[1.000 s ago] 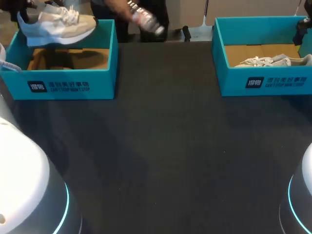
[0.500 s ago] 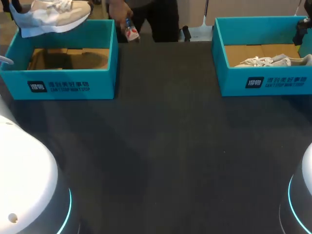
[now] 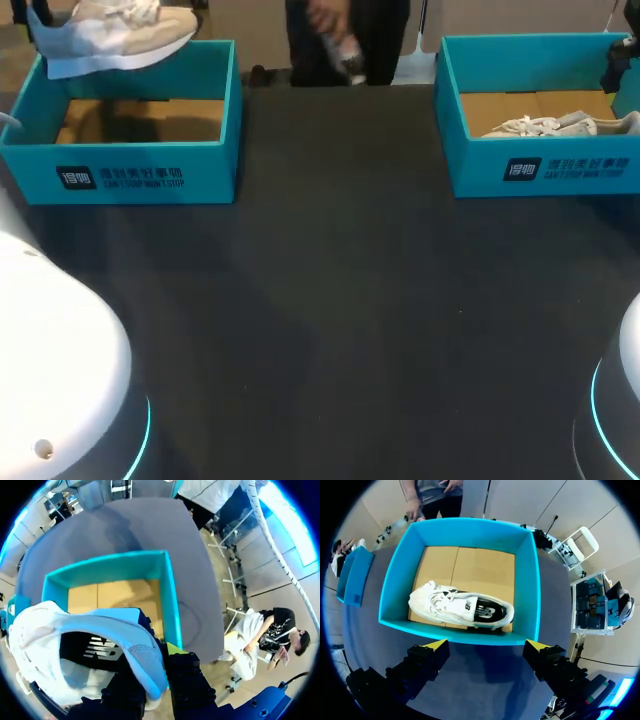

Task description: Take the shoe out of the shoebox, open the shoe tongue, remove and reinsert the insole, then place the shoe into the shoebox

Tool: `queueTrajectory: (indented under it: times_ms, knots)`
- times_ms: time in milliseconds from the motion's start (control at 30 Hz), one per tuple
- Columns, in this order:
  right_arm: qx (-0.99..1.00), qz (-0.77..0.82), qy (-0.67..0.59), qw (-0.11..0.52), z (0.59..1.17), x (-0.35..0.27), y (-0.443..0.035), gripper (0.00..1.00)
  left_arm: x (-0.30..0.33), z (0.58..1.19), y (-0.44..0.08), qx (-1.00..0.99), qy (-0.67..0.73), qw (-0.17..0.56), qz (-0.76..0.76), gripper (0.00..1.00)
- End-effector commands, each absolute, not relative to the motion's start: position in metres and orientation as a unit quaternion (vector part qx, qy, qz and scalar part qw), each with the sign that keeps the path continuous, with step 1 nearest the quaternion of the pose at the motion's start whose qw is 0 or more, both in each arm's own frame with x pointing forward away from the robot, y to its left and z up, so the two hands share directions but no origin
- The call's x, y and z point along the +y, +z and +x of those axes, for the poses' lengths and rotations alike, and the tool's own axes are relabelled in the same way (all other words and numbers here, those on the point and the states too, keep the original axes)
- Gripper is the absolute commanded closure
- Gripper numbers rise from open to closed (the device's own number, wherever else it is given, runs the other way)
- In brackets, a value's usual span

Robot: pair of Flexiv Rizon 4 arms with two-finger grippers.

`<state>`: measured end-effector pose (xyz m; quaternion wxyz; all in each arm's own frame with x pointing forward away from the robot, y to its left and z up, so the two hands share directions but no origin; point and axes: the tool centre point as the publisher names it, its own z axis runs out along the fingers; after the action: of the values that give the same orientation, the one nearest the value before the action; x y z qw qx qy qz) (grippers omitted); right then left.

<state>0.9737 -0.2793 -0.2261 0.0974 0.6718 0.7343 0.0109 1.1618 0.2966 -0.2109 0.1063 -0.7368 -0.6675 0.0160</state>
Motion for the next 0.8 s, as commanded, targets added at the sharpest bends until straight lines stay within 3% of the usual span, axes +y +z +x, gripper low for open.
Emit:
queueTrajectory:
  times_ms: [33,500,800]
  knots:
    - [0.734,0.672,0.011,0.097,0.974,-0.279,-0.226,0.0,0.284,1.126,-0.195,-0.665,-0.016,0.108,-0.739,1.0]
    - [0.734,0.672,0.011,0.097,0.974,-0.279,-0.226,0.0,0.255,1.052,-0.176,-0.704,-0.112,0.074,-0.698,1.0]
    - [0.734,0.672,0.011,0.097,0.974,-0.279,-0.226,0.0,0.255,1.052,-0.176,-0.704,-0.112,0.074,-0.698,1.0]
